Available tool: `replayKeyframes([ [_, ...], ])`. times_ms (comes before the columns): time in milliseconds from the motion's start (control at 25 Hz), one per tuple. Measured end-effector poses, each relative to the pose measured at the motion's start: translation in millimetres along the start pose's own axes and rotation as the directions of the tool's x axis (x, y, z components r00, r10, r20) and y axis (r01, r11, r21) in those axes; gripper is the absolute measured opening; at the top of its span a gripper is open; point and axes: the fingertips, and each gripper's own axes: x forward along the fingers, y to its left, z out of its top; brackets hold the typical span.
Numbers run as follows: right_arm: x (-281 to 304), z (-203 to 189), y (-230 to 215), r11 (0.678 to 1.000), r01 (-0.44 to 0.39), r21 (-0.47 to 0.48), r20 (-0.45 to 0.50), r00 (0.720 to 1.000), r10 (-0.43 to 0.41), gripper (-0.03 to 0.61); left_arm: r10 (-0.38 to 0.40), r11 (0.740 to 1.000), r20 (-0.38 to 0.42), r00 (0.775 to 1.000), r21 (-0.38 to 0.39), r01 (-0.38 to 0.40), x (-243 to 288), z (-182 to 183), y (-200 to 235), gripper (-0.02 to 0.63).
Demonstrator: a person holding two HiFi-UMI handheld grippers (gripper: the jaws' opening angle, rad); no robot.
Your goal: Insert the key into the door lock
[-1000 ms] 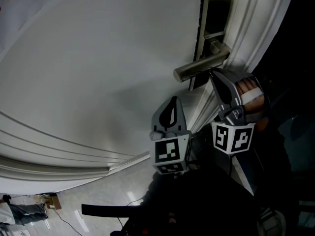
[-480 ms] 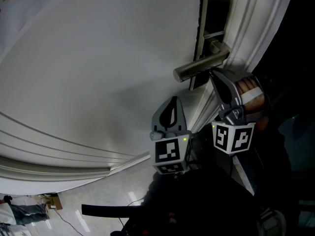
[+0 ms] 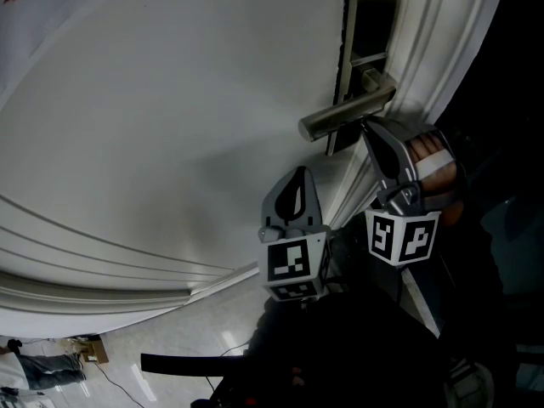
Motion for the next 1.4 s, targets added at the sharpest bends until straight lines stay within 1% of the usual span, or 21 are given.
replayKeyframes([
  [600,0.6,0.3,0.3,1.0,0.0,-0.005,-0.003,1.0,0.0,0.012,-0.004,1.0,-0.007,1.0,0.002,0.004,0.4,1.6,0.6,0.002],
  [760,0.5,0.1,0.4,1.0,0.0,-0.007,-0.003,1.0,0.0,0.012,0.006,1.0,-0.009,1.0,0.022,-0.005,0.2,0.5,2.5,0.002],
  [920,0.6,0.4,0.5,1.0,0.001,-0.016,-0.006,1.0,-0.001,0.012,-0.001,1.0,-0.002,1.0,0.013,0.001,0.8,1.6,1.2,0.002],
  [1040,0.5,0.3,0.5,1.0,0.0,-0.023,-0.008,1.0,0.0,0.012,-0.005,1.0,-0.008,1.0,-0.012,0.005,0.8,1.0,0.1,0.002],
  [1160,0.6,0.4,0.2,1.0,0.001,-0.025,-0.009,1.0,-0.001,0.012,-0.004,1.0,-0.002,1.0,0.001,0.004,1.2,0.5,0.9,0.002],
  [1400,0.5,0.2,0.6,1.0,-0.004,-0.025,-0.01,1.0,0.004,0.012,-0.005,1.0,0.001,1.0,0.002,0.005,1.6,0.7,0.4,0.002],
])
